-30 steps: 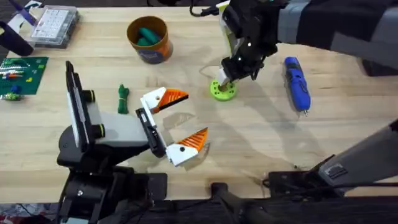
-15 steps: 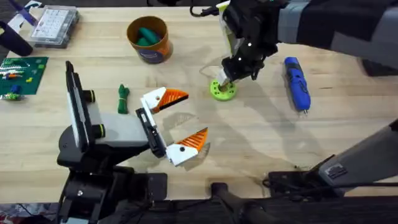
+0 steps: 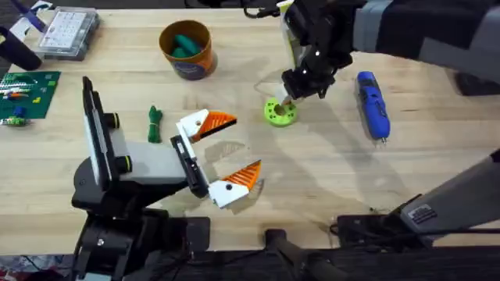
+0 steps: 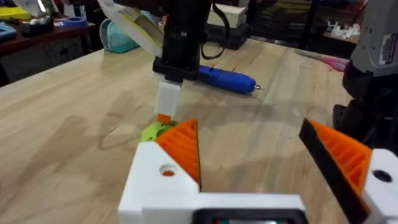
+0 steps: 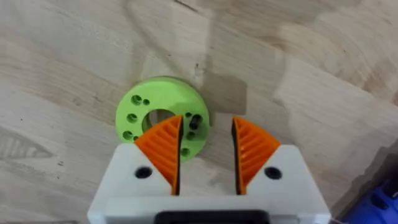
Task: Pick up the gripper from the table and insert it into the empty holder that is missing its gripper. Then pick up a screw, insert it into the mounting hole, and use the screwdriver to tighten it. Finally, clean up the table by picking up the vegetable and placing it into the bucket.
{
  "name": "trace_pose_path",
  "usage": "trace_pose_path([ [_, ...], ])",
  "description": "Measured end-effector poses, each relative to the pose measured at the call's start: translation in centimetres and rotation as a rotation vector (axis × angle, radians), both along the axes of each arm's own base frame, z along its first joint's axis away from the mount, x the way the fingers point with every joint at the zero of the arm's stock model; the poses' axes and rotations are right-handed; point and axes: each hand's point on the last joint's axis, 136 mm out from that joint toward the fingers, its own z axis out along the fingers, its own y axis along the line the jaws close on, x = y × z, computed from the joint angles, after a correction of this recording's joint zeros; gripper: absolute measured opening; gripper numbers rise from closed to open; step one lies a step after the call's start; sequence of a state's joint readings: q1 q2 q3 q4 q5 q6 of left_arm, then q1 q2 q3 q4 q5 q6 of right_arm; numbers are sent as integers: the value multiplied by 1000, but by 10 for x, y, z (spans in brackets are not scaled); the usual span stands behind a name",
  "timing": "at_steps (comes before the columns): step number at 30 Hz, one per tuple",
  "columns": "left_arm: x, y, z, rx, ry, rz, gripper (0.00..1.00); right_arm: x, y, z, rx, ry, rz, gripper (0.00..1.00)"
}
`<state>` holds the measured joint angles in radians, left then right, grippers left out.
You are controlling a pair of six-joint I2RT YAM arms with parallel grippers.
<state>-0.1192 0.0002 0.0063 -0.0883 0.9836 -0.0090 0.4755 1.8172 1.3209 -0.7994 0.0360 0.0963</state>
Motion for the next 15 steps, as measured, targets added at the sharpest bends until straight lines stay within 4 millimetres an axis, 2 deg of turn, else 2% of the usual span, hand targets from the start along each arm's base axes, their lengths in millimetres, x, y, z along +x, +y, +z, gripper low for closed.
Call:
trace_pose_path([
  [15,0,0,0,0,0,0,986,0,0,-7,-7,11,4,430],
])
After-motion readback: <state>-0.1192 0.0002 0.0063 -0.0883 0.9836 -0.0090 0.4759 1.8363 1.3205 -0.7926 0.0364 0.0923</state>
